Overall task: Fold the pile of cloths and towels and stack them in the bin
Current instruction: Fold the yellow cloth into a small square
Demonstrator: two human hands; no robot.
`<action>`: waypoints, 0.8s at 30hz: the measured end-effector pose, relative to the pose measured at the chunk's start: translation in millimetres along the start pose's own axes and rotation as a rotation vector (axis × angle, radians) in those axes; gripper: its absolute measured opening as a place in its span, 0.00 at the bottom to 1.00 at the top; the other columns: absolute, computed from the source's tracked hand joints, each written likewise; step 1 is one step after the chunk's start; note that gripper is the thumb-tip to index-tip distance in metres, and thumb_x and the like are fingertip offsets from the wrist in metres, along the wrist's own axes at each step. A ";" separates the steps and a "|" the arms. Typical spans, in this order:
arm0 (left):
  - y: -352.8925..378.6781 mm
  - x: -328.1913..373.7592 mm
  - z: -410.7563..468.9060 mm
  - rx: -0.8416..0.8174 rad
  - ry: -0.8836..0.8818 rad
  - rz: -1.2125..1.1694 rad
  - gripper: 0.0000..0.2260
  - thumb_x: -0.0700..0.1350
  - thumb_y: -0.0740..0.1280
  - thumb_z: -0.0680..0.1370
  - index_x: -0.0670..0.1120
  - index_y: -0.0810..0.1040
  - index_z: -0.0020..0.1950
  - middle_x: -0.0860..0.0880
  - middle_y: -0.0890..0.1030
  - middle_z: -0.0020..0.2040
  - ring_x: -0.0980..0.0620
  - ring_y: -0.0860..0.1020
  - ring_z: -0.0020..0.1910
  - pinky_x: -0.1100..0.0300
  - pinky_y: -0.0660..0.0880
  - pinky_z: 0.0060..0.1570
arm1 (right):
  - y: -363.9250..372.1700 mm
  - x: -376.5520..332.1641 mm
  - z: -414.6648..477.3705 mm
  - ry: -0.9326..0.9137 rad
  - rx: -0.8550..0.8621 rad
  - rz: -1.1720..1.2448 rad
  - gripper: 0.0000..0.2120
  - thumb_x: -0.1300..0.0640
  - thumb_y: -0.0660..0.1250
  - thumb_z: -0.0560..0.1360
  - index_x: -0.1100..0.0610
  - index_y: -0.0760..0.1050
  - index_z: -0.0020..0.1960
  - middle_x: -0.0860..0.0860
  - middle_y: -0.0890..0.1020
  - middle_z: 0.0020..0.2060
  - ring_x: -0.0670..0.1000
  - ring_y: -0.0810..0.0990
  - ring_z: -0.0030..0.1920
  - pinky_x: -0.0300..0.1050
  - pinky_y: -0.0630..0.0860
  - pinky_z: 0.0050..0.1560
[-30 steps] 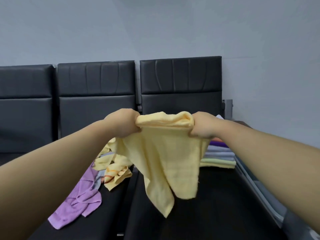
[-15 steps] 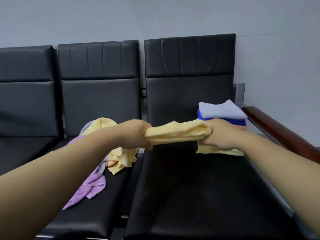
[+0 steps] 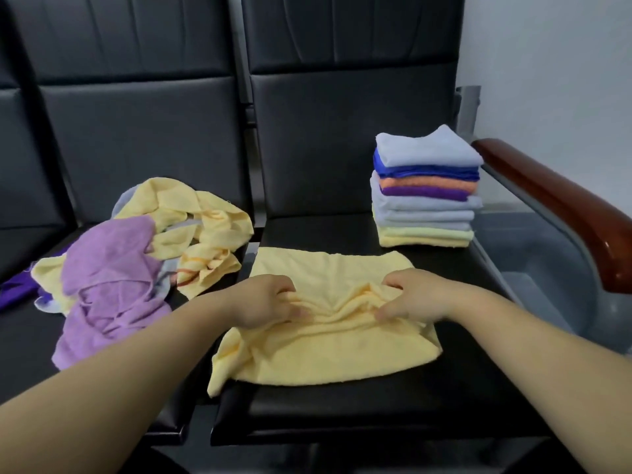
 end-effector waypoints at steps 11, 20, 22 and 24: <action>7.1 -4.8 -9.2 -0.349 -0.093 -0.085 0.19 0.65 0.64 0.80 0.52 0.81 0.58 0.55 0.82 0.56 0.54 0.79 0.57 0.55 0.74 0.62 | 12.8 0.7 -2.8 0.089 -0.129 -0.048 0.18 0.36 0.69 0.77 0.50 0.82 0.51 0.48 0.82 0.49 0.50 0.80 0.49 0.45 0.75 0.48; -19.1 -20.5 9.6 -0.008 -0.059 0.072 0.11 0.60 0.69 0.78 0.55 0.74 0.52 0.54 0.77 0.49 0.54 0.78 0.46 0.60 0.75 0.42 | -14.7 13.4 6.5 0.118 0.189 0.050 0.07 0.52 0.75 0.74 0.49 0.78 0.48 0.48 0.80 0.47 0.49 0.78 0.44 0.42 0.73 0.40; -20.0 -23.7 13.0 -0.024 -0.087 0.019 0.17 0.67 0.67 0.76 0.55 0.75 0.55 0.56 0.77 0.52 0.55 0.78 0.50 0.60 0.75 0.44 | -16.1 13.3 8.5 0.129 0.188 0.076 0.10 0.54 0.75 0.73 0.47 0.77 0.51 0.47 0.78 0.50 0.49 0.78 0.47 0.42 0.73 0.40; -18.8 -25.3 18.0 -0.024 -0.106 -0.104 0.24 0.71 0.62 0.76 0.53 0.78 0.57 0.55 0.78 0.55 0.54 0.78 0.54 0.58 0.75 0.51 | -15.4 11.9 10.8 0.127 0.144 0.143 0.14 0.55 0.76 0.72 0.45 0.77 0.53 0.47 0.77 0.54 0.49 0.78 0.50 0.43 0.75 0.42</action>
Point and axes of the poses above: each hand's wrist, its own z-axis towards the middle knuckle, its own y-axis out of the palm, x = y × z, the point moved 5 cm from there along z, towards the middle knuckle
